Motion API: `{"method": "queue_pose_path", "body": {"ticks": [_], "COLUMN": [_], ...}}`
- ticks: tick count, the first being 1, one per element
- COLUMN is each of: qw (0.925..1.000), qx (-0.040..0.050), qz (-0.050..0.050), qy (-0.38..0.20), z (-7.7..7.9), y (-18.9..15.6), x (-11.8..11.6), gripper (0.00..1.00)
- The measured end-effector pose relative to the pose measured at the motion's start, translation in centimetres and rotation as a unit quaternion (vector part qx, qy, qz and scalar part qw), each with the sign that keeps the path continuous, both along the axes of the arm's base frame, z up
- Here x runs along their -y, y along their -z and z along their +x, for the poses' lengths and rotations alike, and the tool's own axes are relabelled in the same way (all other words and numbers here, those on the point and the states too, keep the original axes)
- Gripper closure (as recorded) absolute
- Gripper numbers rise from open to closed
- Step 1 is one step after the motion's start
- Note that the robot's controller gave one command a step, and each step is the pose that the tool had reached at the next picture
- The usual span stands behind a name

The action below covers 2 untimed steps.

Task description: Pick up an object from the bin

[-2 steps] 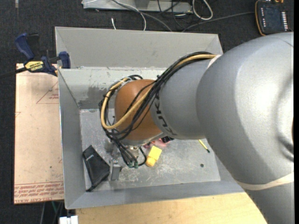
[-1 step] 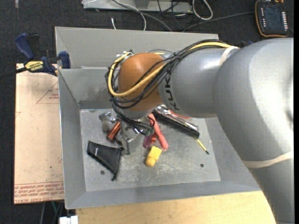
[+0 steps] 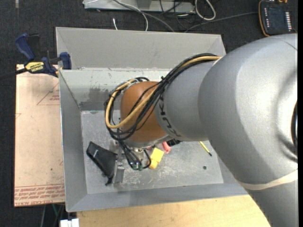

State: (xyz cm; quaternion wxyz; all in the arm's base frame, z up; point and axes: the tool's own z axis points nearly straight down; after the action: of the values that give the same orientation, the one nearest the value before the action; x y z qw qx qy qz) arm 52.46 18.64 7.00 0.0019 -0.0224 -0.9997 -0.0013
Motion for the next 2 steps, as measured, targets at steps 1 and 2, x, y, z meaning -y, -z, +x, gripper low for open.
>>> {"method": "queue_pose_path", "body": {"ticks": [1,2], "qw": [0.9799,0.9987], "qx": [0.0079,-0.0021], "qz": [0.0,0.001], "qy": [-0.199,0.052], "z": [5.5,-0.2], "y": [-0.1,0.0], "x": [0.5,-0.2], "gripper": [0.0,1.0]}}
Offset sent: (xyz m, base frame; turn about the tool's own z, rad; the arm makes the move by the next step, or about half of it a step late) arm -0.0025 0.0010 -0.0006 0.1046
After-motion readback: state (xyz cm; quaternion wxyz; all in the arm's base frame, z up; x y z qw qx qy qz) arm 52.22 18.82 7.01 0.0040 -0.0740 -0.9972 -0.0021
